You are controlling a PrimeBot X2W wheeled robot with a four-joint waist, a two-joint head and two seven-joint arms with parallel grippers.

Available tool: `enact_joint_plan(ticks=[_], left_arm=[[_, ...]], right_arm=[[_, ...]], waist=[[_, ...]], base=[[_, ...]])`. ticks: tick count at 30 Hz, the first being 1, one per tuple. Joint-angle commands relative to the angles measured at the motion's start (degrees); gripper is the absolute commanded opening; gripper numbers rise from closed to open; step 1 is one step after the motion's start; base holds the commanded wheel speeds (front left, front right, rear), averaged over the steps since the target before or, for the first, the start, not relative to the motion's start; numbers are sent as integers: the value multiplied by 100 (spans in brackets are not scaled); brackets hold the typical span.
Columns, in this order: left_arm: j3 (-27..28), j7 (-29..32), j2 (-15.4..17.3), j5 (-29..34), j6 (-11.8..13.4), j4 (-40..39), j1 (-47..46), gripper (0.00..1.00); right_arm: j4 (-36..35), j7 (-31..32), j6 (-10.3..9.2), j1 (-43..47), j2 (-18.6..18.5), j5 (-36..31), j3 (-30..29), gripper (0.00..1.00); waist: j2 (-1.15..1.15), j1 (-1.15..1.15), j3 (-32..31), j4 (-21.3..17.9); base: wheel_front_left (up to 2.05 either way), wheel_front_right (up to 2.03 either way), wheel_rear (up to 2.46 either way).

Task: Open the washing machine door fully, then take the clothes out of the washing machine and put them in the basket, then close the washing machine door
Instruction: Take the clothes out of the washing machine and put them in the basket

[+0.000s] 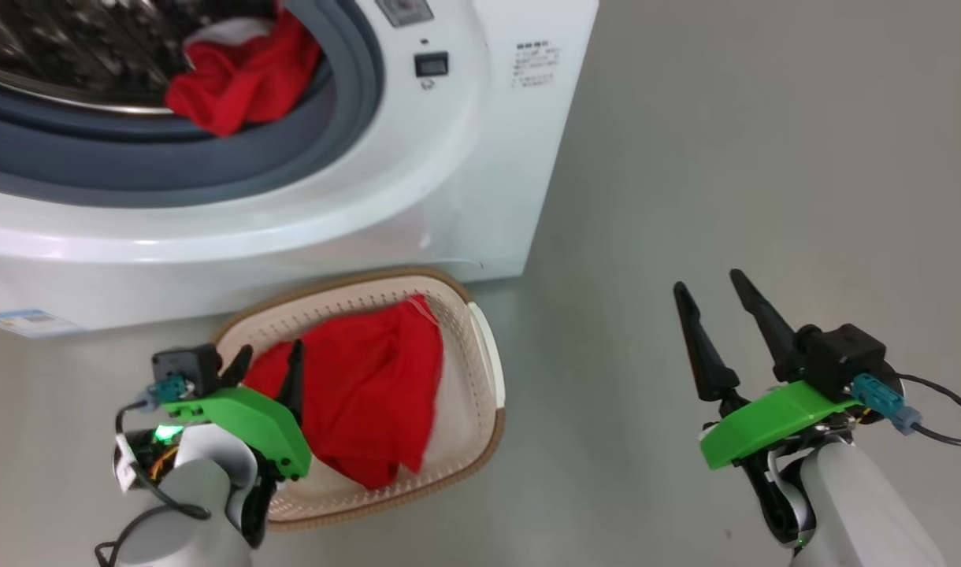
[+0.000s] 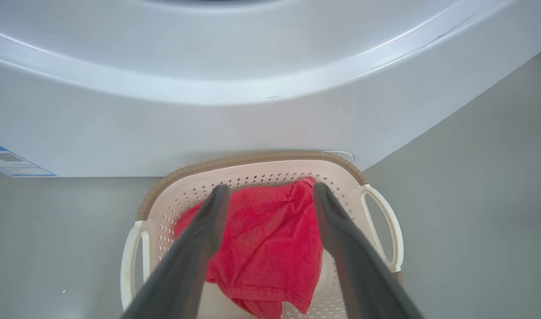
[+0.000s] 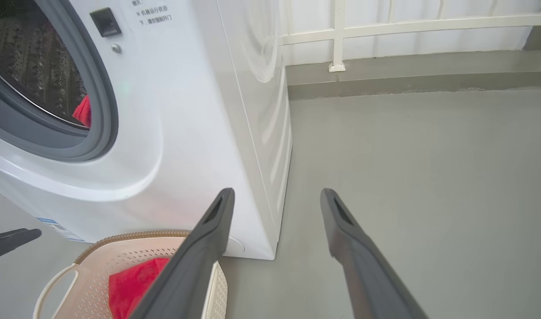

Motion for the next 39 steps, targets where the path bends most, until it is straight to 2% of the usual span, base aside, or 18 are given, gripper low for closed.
enact_joint_plan(ticks=[1, 6, 14, 18, 28, 39], left_arm=[[35, -88, 216, 62, -30, -160, 186, 100], [-24, -152, 317, 79, -28, -750, 465, 100], [393, -158, 362, 221, 137, -2459, 1391, 100], [615, -159, 307, 169, 126, -3263, 1967, 100], [802, -159, 442, 399, 165, -4521, 2822, 100], [1010, -160, 471, 884, 265, -5761, 3585, 100]], right_arm=[[-140, -37, 36, 88, 24, -56, 63, 100], [-125, -37, 36, 217, 24, -131, -62, 100], [-165, -37, 36, 487, 24, -220, -214, 100], [-297, -37, 36, 724, 24, -300, -267, 100], [-778, -37, 36, 1180, 25, -541, -327, 100], [-1446, -37, 36, 1509, -69, -639, -276, 100]], waist=[[0, 0, -273, 161], [0, 0, -609, 231], [0, 0, -1161, 255], [0, 0, -1520, 259], [0, 0, -2004, 255], [0, 0, -2145, 237]], base=[[0, 0, 0], [0, 0, 0], [0, 0, 0], [0, 0, 0], [0, 0, 0], [0, 0, 0]])
